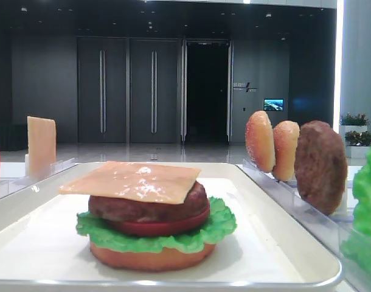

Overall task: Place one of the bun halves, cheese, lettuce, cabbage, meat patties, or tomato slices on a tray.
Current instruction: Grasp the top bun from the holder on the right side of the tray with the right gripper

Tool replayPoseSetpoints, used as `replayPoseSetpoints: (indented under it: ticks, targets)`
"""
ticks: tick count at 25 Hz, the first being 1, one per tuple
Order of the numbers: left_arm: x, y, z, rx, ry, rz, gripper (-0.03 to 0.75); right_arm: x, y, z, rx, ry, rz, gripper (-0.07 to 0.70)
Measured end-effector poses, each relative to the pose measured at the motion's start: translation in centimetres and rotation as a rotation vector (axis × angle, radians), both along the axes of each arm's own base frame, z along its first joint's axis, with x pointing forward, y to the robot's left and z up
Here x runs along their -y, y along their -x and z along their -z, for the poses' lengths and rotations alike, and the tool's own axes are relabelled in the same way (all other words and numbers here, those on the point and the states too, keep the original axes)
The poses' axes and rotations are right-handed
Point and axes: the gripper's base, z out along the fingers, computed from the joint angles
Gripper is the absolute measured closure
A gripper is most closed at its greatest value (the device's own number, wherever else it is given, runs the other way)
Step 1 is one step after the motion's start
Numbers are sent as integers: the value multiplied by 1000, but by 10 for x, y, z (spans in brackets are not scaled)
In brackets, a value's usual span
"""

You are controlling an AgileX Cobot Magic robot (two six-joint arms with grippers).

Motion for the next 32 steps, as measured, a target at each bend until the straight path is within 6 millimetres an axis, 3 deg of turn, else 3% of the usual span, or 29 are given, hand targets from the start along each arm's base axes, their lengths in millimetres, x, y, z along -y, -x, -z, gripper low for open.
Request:
replayPoseSetpoints:
  ticks: [20, 24, 32]
  targets:
    - [0, 0, 0, -1, 11, -6, 181, 0, -1, -5, 13, 17, -9, 181]
    - [0, 0, 0, -1, 13, -8, 181, -2, -18, -7, -87, -8, -23, 181]
    - [0, 0, 0, -1, 13, -8, 181, -6, -73, -14, -337, -81, -43, 181]
